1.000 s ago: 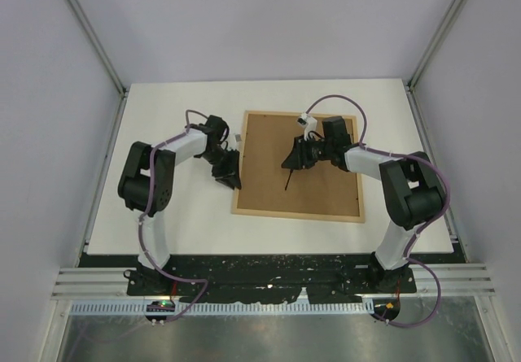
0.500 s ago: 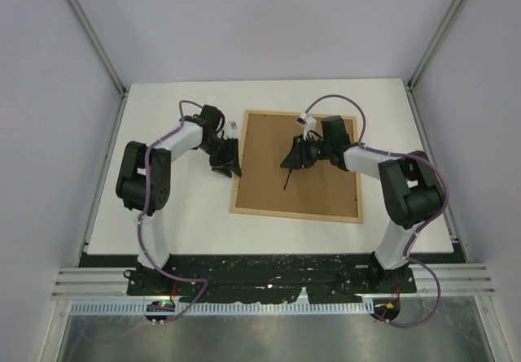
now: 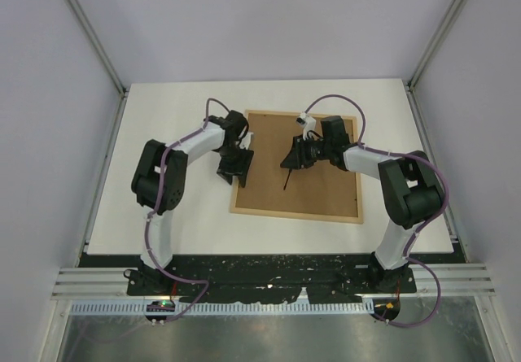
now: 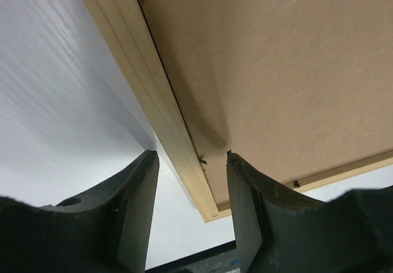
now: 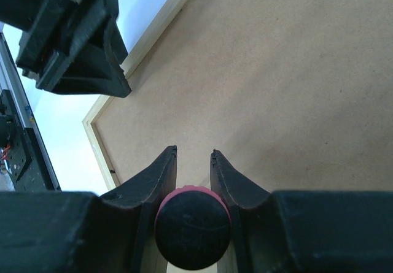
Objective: Take the photo out of the frame
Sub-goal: Adjust the photo frame item on the photo frame.
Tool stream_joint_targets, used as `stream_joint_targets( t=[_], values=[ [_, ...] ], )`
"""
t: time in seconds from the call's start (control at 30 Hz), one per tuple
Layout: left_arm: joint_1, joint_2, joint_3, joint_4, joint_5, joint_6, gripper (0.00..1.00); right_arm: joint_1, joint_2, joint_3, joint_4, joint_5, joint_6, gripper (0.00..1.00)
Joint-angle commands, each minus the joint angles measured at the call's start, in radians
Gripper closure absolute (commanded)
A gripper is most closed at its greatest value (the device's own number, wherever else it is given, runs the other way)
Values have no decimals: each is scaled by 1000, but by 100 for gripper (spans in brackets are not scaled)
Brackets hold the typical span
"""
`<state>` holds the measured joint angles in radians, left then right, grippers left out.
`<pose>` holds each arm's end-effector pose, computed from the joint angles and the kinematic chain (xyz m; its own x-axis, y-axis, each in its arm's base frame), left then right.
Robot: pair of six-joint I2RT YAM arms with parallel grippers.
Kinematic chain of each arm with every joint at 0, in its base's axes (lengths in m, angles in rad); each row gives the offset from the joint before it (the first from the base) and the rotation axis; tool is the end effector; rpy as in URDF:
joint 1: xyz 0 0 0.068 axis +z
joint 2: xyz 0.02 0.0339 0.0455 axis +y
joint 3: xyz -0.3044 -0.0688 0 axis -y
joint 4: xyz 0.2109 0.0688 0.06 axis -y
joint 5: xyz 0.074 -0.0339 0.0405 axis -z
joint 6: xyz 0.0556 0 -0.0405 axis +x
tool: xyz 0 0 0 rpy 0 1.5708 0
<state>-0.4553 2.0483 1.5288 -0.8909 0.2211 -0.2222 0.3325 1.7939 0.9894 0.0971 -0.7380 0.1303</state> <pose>0.3478 -0.1839 0.2046 -0.9663 0.2337 -0.1081 0.2538 0.9354 -0.2464 0.3322 0.1543 0.2252 -0.7032 -0.1412 -0.6968 -0.6389 0.5554 0.5323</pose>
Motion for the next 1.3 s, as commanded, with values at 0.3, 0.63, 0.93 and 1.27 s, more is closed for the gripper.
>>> stream_joint_targets(
  t=[0.3, 0.63, 0.93, 1.27],
  values=[
    [-20, 52, 30, -56, -72, 32, 54, 22, 22, -12, -76, 55, -67, 92],
    [-19, 58, 31, -52, -65, 30, 75, 28, 33, -12, -80, 51, -77, 92],
    [36, 15, -44, 0, 4, 30, 100, 40, 55, -11, -89, 39, -107, 92],
    [144, -77, -229, 247, 222, 1, 100, 45, 85, 18, -119, -29, -120, 92]
  ],
)
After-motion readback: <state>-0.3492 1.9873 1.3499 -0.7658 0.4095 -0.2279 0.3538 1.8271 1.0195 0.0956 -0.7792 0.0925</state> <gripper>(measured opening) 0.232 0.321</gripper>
